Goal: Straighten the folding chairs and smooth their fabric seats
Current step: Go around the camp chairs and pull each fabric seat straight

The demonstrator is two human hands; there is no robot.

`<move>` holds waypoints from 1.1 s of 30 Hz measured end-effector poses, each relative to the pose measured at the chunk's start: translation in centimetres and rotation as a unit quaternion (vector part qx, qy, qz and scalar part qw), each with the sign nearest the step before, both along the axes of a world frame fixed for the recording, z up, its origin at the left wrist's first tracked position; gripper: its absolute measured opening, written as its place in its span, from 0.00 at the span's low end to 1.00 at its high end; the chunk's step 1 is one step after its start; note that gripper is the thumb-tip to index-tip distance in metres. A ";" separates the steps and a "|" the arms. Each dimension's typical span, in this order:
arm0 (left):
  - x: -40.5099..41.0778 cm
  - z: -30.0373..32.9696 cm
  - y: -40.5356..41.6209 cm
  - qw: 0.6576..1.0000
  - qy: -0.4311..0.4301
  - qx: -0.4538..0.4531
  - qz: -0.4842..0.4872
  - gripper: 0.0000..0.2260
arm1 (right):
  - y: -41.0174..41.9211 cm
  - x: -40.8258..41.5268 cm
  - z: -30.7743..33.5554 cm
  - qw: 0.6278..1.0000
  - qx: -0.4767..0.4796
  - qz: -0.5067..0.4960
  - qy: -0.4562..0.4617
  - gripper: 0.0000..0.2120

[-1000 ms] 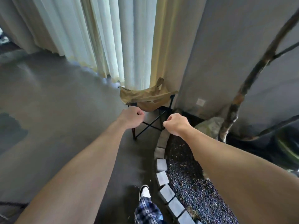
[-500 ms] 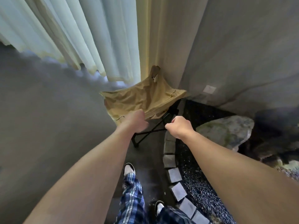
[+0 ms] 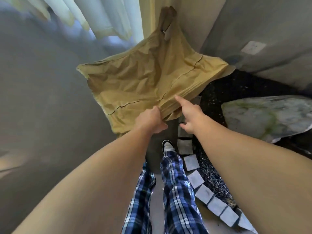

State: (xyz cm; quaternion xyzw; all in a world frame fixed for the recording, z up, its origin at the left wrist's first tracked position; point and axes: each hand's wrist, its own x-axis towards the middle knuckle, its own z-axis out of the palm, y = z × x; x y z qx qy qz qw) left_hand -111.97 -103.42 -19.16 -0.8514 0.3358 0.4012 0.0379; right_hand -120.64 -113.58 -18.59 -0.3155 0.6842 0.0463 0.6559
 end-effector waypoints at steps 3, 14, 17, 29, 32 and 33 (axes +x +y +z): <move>-0.2 -1.0 -0.5 0.997 -0.070 -0.009 -0.043 0.12 | -0.6 1.4 -2.3 0.994 0.088 -0.014 -0.063 0.36; 6.6 8.7 0.1 0.981 -0.177 -0.082 -0.012 0.03 | -2.6 9.1 6.4 0.969 -0.070 0.177 -0.161 0.07; 8.4 13.4 1.8 0.972 -0.214 -0.091 0.014 0.02 | -1.4 12.1 11.1 0.934 -0.144 0.263 -0.194 0.07; 10.3 30.6 22.0 0.895 -0.248 -0.065 0.365 0.08 | 18.4 22.5 26.5 0.751 -0.236 0.522 -0.328 0.13; 10.0 33.1 29.5 0.856 -0.249 -0.076 0.446 0.06 | 26.3 23.9 29.7 0.721 -0.238 0.541 -0.361 0.10; 9.8 33.9 32.1 0.844 -0.244 -0.083 0.471 0.06 | 29.0 24.1 30.8 0.711 -0.241 0.547 -0.369 0.11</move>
